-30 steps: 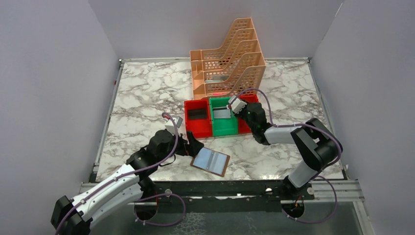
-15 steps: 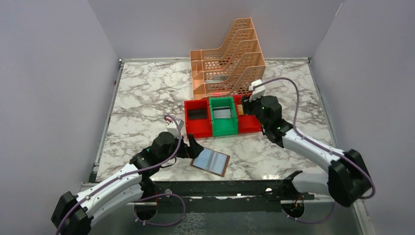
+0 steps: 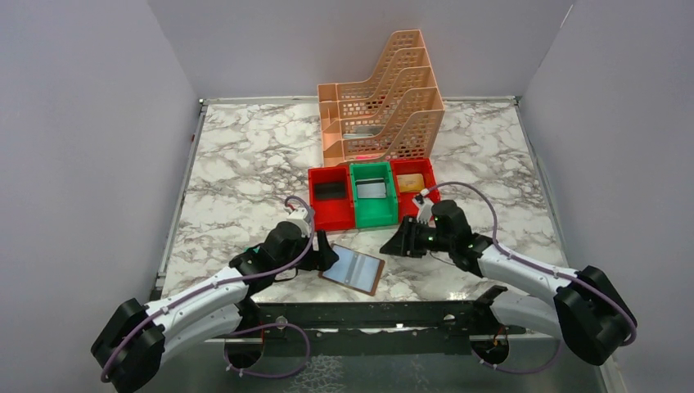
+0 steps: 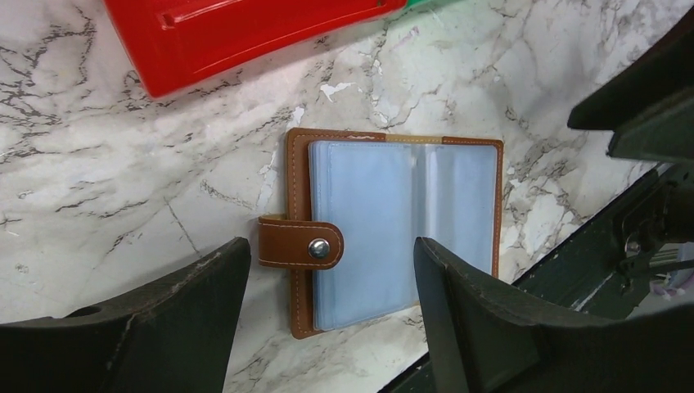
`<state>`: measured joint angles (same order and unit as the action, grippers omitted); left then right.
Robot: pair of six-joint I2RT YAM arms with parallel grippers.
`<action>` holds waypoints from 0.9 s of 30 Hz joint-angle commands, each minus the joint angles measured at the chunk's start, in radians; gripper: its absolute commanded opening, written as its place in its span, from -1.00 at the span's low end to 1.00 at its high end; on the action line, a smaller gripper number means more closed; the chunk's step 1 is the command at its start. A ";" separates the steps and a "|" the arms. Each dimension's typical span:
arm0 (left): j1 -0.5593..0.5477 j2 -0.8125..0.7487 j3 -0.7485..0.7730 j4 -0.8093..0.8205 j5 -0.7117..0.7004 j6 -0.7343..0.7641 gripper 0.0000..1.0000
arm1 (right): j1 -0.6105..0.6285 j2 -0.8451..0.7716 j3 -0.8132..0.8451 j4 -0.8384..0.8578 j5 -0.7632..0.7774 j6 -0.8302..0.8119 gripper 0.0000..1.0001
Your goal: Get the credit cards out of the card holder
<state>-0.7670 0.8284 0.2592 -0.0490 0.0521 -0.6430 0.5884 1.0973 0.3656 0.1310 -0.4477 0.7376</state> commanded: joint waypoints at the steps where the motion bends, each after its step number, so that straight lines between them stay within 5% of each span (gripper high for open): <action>1: 0.003 0.050 -0.016 0.064 0.051 -0.002 0.44 | 0.094 -0.004 0.018 0.062 -0.083 0.103 -0.06; 9: -0.003 0.136 0.007 0.069 0.145 0.050 0.06 | 0.294 0.072 0.022 0.003 0.165 0.203 -0.12; 27: -0.055 0.184 0.030 0.071 0.217 0.045 -0.38 | 0.324 0.062 0.100 -0.307 0.372 0.130 -0.11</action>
<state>-0.7940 0.9878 0.2668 -0.0002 0.2405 -0.6006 0.9009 1.1652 0.4210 -0.0605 -0.1669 0.9073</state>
